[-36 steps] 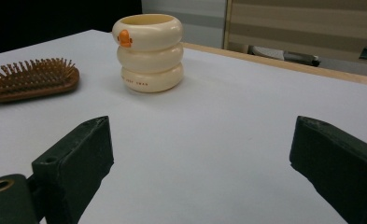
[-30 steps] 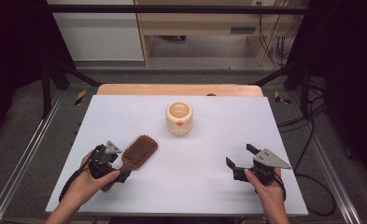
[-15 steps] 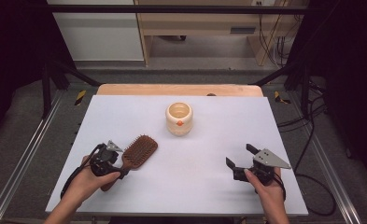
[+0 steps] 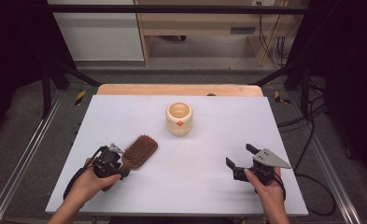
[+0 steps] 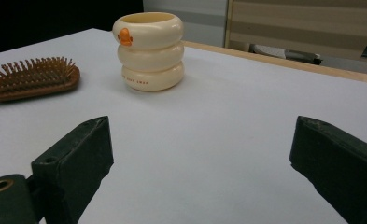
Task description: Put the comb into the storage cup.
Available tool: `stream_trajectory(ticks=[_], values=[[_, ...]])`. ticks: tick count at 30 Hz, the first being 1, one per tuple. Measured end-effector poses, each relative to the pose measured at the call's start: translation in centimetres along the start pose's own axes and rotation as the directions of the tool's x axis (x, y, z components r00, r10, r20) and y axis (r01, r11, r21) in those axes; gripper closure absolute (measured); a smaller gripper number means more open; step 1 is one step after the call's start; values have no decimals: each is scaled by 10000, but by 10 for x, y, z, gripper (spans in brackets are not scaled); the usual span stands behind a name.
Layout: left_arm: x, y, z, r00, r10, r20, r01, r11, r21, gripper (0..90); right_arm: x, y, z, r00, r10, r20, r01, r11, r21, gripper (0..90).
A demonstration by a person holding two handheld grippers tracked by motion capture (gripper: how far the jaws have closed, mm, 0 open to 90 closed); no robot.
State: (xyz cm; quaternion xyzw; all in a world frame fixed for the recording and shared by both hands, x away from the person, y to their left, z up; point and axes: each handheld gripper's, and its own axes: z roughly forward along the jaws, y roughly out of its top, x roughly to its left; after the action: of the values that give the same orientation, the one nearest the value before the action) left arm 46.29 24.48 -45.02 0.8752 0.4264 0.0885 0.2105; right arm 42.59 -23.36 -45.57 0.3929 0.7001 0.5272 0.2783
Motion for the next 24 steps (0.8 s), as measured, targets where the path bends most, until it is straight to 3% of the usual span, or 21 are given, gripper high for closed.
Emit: stream_trajectory(ticks=[5,10,20,24], values=[[-2,2,2,10000,48,38,-49,9999,141,544,0,0,0,10000,12,-11,-12,10000,5,64],[-2,2,3,9998,27,-174,-25,9999,149,590,0,0,0,10000,12,-25,-12,10000,12,65],[-6,1,5,9974,472,-537,-471,9989,48,668,1,0,1,10000,-12,-41,12,10000,16,65],[-8,2,5,9970,595,-499,-590,9982,117,720,1,0,1,10000,-22,-52,23,10000,16,65]])
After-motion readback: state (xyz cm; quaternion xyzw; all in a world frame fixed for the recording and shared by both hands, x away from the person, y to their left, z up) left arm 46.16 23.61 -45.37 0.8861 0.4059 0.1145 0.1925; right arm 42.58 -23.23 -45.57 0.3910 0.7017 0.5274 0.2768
